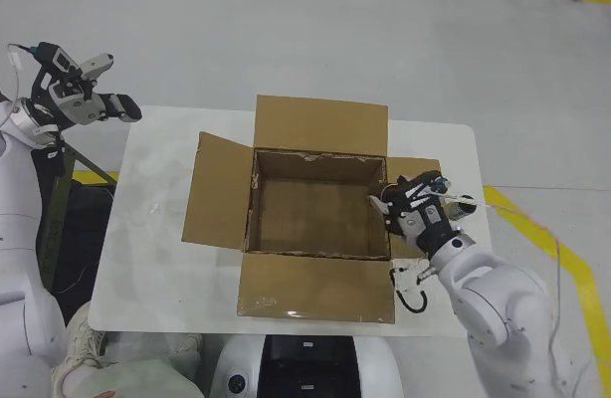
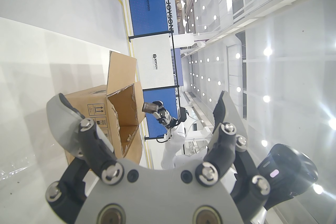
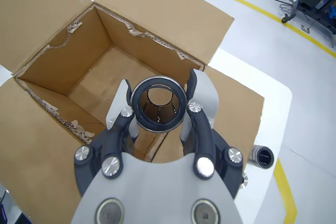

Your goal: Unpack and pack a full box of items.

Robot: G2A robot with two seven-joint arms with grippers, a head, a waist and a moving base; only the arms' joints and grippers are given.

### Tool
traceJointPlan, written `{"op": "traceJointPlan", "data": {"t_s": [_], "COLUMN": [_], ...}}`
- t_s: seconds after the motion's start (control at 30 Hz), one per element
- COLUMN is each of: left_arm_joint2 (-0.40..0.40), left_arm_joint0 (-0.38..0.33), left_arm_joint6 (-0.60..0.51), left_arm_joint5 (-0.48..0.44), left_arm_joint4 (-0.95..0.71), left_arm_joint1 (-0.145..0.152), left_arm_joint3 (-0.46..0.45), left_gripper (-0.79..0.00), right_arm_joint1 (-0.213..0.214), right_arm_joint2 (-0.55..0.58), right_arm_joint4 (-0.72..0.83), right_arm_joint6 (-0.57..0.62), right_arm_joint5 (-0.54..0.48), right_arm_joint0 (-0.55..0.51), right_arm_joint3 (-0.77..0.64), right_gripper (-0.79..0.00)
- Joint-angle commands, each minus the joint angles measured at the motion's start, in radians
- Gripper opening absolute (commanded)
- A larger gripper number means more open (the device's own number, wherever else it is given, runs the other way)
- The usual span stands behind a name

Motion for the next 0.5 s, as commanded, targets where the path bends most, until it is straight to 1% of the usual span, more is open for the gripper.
{"op": "traceJointPlan", "data": {"t_s": [0.0, 0.2, 0.47], "left_arm_joint2": [0.000, 0.000, 0.000], "left_arm_joint0": [0.000, 0.000, 0.000], "left_arm_joint6": [0.000, 0.000, 0.000], "left_arm_joint5": [0.000, 0.000, 0.000], "left_arm_joint4": [0.000, 0.000, 0.000], "left_arm_joint1": [0.000, 0.000, 0.000], "left_arm_joint3": [0.000, 0.000, 0.000], "left_gripper": [0.000, 0.000, 0.000], "right_arm_joint1": [0.003, 0.008, 0.011], "right_arm_joint2": [0.034, 0.112, 0.188], "right_arm_joint4": [0.002, 0.019, 0.044], "right_arm_joint6": [-0.013, -0.039, -0.064], "right_arm_joint5": [0.013, 0.052, 0.101], "right_arm_joint0": [-0.027, -0.093, -0.144], "right_arm_joint3": [-0.015, -0.037, -0.028], "right_gripper": [-0.785, -0.785, -0.785]}}
